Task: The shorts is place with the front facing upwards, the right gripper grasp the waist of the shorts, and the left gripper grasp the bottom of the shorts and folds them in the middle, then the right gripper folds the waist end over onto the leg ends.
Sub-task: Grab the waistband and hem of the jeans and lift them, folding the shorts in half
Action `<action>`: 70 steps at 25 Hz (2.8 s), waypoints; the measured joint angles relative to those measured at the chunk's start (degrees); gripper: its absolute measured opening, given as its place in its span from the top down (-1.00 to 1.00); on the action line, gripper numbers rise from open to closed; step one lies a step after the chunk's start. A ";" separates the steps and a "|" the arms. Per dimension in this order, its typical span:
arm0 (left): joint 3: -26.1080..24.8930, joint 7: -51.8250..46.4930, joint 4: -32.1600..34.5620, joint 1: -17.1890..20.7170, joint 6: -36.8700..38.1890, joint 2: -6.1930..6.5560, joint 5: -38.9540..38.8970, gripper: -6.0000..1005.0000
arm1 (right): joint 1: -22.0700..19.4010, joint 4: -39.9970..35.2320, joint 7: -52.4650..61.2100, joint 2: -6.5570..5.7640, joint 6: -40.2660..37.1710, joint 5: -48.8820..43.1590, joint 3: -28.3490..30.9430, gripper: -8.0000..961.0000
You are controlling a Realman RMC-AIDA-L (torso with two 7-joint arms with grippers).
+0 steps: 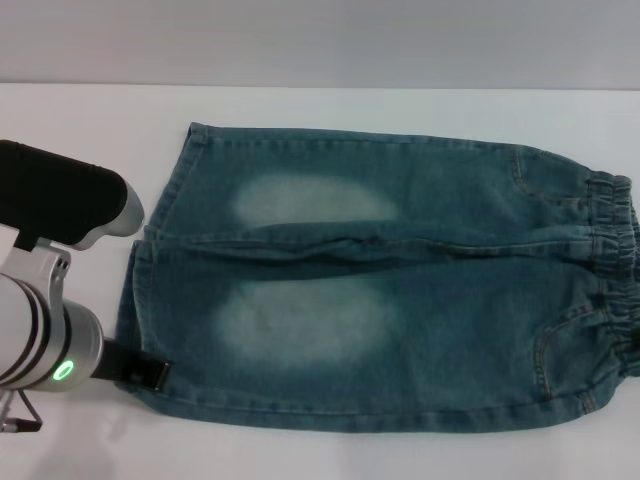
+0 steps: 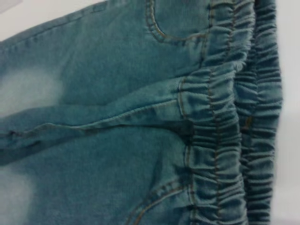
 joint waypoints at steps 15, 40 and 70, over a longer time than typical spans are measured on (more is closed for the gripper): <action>0.11 0.02 0.10 -0.07 0.19 0.00 0.00 0.90 | 0.07 -0.49 -1.56 -0.06 -1.86 1.32 -2.00 0.57; -5.61 1.45 1.24 1.05 11.05 0.12 -0.05 0.90 | -2.65 5.27 -11.45 -0.44 4.28 22.53 2.84 0.98; -9.10 2.08 10.18 -6.07 26.68 -0.07 -3.54 0.89 | -7.70 16.64 -12.08 -0.48 3.46 31.06 6.48 0.80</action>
